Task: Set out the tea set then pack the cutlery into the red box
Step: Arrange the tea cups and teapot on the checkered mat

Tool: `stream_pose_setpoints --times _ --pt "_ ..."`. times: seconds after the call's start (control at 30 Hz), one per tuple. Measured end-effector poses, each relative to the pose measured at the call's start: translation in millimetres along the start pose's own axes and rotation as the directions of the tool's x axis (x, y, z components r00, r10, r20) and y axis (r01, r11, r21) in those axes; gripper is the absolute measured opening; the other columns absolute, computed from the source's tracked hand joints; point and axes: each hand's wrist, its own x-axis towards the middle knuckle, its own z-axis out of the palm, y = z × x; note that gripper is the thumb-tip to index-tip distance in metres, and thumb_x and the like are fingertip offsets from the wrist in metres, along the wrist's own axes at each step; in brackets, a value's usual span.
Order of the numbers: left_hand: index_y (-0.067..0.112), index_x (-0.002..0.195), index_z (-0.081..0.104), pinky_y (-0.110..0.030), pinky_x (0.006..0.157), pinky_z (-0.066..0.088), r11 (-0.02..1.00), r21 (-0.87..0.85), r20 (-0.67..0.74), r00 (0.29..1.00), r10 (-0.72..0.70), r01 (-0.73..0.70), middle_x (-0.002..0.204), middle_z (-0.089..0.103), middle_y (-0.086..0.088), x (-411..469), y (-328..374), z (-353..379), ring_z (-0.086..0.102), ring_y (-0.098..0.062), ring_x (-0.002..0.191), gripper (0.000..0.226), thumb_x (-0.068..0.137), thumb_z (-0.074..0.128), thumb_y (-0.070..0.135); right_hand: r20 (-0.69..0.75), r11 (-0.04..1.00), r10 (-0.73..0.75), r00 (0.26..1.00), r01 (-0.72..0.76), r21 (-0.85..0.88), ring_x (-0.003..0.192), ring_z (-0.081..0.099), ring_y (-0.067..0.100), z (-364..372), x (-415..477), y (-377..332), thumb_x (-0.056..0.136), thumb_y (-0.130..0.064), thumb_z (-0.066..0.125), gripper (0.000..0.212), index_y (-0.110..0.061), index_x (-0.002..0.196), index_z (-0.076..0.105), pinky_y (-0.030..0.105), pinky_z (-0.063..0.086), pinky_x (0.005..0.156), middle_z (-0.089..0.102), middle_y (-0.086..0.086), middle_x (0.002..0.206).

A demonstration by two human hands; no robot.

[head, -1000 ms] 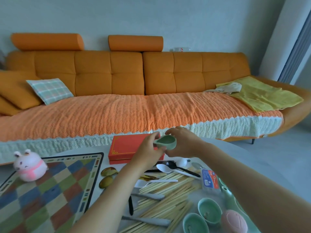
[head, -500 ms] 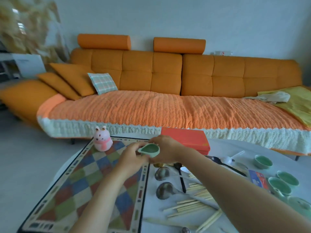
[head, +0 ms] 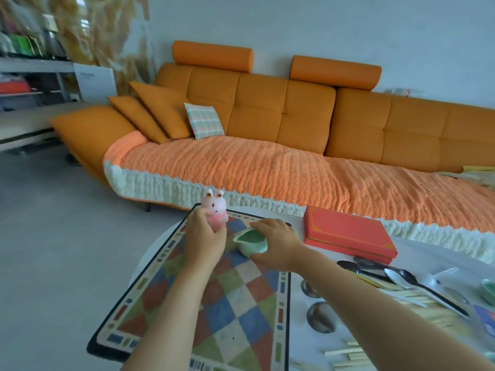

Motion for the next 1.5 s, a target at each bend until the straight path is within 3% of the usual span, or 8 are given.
stream_pose_setpoints --times 0.17,0.3,0.53,0.73,1.0,1.17,1.3,1.5 --pt "0.011 0.146 0.032 -0.042 0.099 0.043 0.999 0.0 0.01 0.999 -0.05 0.05 0.141 0.036 -0.01 23.1 -18.1 10.1 0.038 -0.028 0.13 0.081 0.081 0.076 0.03 -0.027 0.994 0.005 1.0 -0.002 0.11 0.131 0.032 0.021 10.0 0.8 2.8 0.077 -0.046 0.064 0.077 -0.028 0.147 0.037 0.038 0.032 0.109 0.043 -0.004 0.138" --pt "0.024 0.152 0.022 -0.054 0.106 0.041 0.998 -0.013 0.089 0.994 -0.065 0.066 0.15 0.035 -0.005 33.3 -33.1 19.0 0.035 -0.029 0.139 0.091 0.08 0.075 0.04 -0.051 0.992 0.025 0.998 -0.018 0.124 0.127 0.036 0.019 11.8 17.5 0.8 0.079 -0.044 0.065 0.075 -0.026 0.146 0.038 0.035 0.035 0.104 0.046 -0.005 0.136" --pt "0.022 0.148 0.034 -0.046 0.097 0.047 0.997 0.047 0.053 0.997 -0.061 0.058 0.14 0.041 -0.006 42.4 -40.5 18.1 0.048 -0.029 0.125 0.085 0.08 0.075 0.05 -0.068 0.999 0.035 0.997 -0.033 0.036 0.145 0.018 0.023 13.2 42.7 -6.4 0.082 -0.054 0.061 0.079 -0.031 0.151 0.028 0.049 0.022 0.114 0.028 -0.001 0.155" --pt "0.019 0.137 0.047 -0.037 0.08 0.046 0.997 0.027 -0.003 0.998 -0.068 0.068 0.128 0.044 -0.005 43.2 -40.5 20.0 0.053 -0.027 0.112 0.076 0.076 0.079 0.051 -0.165 0.988 0.098 0.981 -0.077 0.133 0.126 0.032 0.022 21.4 45.5 -4.4 0.08 -0.06 0.063 0.072 -0.03 0.143 0.044 0.039 0.037 0.103 0.046 -0.004 0.132" --pt "0.013 0.147 0.031 -0.036 0.08 0.041 0.992 0.092 0.11 0.989 -0.097 0.087 0.14 0.033 -0.012 34.7 -33.2 7.3 0.048 -0.032 0.12 0.079 0.085 0.073 0.039 -0.093 0.991 0.128 0.987 -0.13 -0.011 0.136 0.029 0.025 11.2 51.5 -14.9 0.081 -0.07 0.056 0.083 -0.031 0.151 0.032 0.045 0.027 0.109 0.04 -0.002 0.148" --pt "0.006 0.116 0.047 -0.039 0.074 0.041 0.973 0.209 -0.034 0.996 -0.088 0.093 0.125 0.041 -0.017 4.8 -10.5 -3.8 0.045 -0.035 0.112 0.032 0.089 0.061 0.016 -0.161 0.992 0.092 0.983 -0.076 0.1 0.139 0.027 0.021 5.6 18.0 -8.4 0.086 -0.056 0.058 0.068 -0.03 0.147 0.04 0.043 0.025 0.113 0.036 -0.006 0.152" --pt "0.012 0.107 0.049 -0.039 0.079 0.044 0.959 0.277 0.076 0.996 0.035 -0.055 0.12 0.046 -0.009 -27.7 30.2 0.8 0.046 -0.026 0.105 0.02 0.09 0.056 0.018 -0.13 0.968 0.111 0.985 -0.078 0.237 0.132 0.039 0.019 -9.7 -26.7 4.7 0.089 -0.046 0.057 0.052 -0.03 0.138 0.051 0.04 0.035 0.109 0.045 -0.005 0.142" --pt "0.024 0.109 0.052 -0.037 0.083 0.046 0.963 0.163 0.334 0.93 0.15 -0.214 0.111 0.053 0.004 -82.2 94.1 34.7 0.053 -0.017 0.099 0.019 0.091 0.057 0.023 -0.12 0.92 0.196 0.973 -0.14 0.366 0.099 0.062 0.016 -40.1 -117.0 39.7 0.09 -0.033 0.063 0.037 -0.024 0.126 0.063 0.034 0.051 0.086 0.063 -0.005 0.123"
